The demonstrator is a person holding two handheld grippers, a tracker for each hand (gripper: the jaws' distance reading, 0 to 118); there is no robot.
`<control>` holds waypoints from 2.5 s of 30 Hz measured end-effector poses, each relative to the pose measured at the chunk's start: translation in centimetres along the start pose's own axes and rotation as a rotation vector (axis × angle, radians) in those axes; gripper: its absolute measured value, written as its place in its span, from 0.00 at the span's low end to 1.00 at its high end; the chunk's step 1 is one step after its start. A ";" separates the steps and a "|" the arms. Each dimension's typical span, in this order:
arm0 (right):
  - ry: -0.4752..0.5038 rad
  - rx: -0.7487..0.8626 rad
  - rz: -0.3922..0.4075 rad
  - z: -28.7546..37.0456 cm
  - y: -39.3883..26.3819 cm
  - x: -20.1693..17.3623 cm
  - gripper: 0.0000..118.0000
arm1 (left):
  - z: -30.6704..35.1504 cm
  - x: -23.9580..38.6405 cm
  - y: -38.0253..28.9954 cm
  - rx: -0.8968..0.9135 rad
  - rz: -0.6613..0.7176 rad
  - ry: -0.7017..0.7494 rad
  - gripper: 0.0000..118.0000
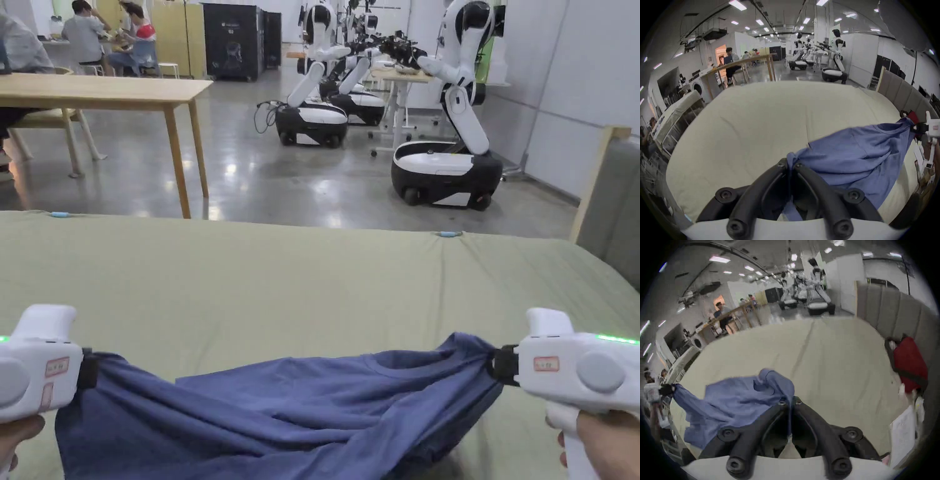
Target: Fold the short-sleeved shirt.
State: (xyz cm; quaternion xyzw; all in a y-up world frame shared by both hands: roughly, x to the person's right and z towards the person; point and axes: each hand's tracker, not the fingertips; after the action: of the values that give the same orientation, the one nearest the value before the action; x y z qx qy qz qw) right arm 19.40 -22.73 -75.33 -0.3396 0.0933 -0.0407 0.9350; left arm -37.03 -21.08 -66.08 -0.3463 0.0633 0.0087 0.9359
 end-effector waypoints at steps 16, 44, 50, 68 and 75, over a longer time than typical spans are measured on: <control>-0.213 0.486 0.098 17.0 22.7 -2.6 0.02 | 10.7 -4.9 21.1 0.479 0.080 0.069 0.02; -0.271 0.331 -0.008 2.0 15.2 2.3 0.02 | -3.8 -1.3 15.4 0.302 0.128 0.000 0.02; -0.233 0.307 0.033 6.5 8.3 3.2 0.02 | 1.4 -1.7 8.8 0.274 0.104 -0.074 0.02; -0.151 -0.120 0.084 6.5 -15.0 7.4 0.77 | 4.3 -2.6 -13.1 -0.053 0.019 -0.047 1.00; 0.009 0.306 0.120 12.4 -11.8 -5.4 0.82 | 10.8 3.1 -10.5 0.244 -0.056 -0.046 0.95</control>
State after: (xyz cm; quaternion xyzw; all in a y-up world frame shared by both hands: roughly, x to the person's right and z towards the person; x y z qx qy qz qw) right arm 16.50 -23.27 -57.60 -0.1867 0.1104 0.0002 0.9762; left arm -32.09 -22.12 -51.54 -0.2311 0.0330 -0.0172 0.9722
